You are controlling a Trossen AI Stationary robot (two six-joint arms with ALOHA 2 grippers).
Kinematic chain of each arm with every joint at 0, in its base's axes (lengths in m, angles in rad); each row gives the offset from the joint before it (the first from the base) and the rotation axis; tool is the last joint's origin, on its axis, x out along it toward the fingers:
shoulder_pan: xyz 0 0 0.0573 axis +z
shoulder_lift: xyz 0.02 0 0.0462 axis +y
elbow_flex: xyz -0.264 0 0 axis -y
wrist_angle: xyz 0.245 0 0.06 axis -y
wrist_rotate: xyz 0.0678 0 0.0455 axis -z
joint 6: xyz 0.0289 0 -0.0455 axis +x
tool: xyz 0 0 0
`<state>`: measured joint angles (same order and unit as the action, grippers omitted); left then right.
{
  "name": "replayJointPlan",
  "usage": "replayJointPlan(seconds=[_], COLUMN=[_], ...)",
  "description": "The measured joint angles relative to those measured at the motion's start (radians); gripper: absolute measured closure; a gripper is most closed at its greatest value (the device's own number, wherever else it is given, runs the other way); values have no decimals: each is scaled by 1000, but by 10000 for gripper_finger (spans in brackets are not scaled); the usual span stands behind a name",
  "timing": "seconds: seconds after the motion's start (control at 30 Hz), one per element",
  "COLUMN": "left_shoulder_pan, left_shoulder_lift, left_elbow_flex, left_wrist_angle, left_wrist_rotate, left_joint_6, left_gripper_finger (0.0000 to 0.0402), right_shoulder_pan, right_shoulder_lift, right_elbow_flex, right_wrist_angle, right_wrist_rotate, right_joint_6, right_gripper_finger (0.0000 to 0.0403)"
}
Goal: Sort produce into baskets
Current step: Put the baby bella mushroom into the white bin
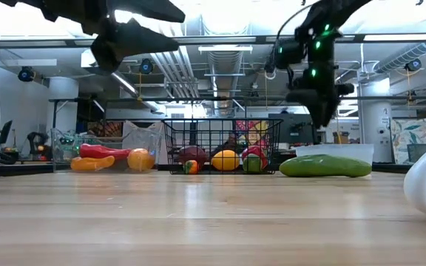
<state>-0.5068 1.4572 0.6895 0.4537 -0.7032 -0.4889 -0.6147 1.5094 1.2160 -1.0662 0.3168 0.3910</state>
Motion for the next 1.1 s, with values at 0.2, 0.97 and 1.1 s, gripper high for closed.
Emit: replayJointPlan(seconds=[0.2,0.97,1.1], left_shoulder_pan=[0,-2,0], left_shoulder_lift=[-32,53,69], left_elbow_flex=[0,429,365], left_wrist_angle=[-119,-1774,-1773], left_wrist_rotate=[110,436,485], left_joint_6=[-175,-998,-1041], left_gripper_finger=[200,200,200], right_shoulder_pan=[120,445,445], right_shoulder_lift=[-129,-265,-265], right_elbow_flex=[-18,-120,-126], right_wrist_angle=[65,223,253], right_wrist_rotate=[0,0,0], right_joint_6=[40,124,126], right_gripper_finger=[280,268,264])
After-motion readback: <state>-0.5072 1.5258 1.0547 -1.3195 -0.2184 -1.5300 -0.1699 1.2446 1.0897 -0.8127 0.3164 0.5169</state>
